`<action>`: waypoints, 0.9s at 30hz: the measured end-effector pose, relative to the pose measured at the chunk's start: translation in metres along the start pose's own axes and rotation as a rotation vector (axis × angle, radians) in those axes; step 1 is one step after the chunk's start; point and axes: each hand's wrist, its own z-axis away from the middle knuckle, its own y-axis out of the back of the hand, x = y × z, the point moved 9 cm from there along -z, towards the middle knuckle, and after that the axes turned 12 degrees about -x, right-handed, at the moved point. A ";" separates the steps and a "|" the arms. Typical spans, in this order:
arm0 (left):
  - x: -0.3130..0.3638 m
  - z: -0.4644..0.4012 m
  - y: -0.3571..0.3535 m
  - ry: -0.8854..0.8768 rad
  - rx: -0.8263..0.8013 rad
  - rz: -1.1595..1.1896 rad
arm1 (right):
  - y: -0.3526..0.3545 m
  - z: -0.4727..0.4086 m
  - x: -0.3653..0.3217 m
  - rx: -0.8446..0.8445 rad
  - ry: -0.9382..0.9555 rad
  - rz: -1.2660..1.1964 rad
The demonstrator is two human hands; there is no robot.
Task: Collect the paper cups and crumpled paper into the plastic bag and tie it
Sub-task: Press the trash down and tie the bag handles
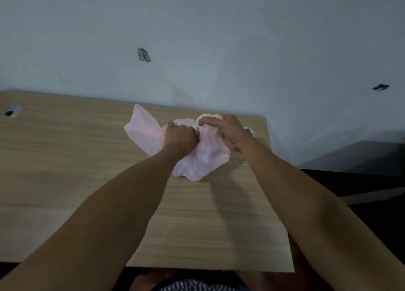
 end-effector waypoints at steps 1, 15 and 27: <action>0.003 0.000 -0.001 -0.013 0.000 0.025 | -0.006 -0.001 0.001 0.037 0.028 -0.051; -0.163 0.068 -0.031 0.564 0.443 1.120 | -0.016 -0.027 0.026 0.361 -0.114 0.935; -0.053 0.045 0.039 -0.051 0.286 0.979 | -0.039 -0.015 0.018 0.636 -0.171 1.410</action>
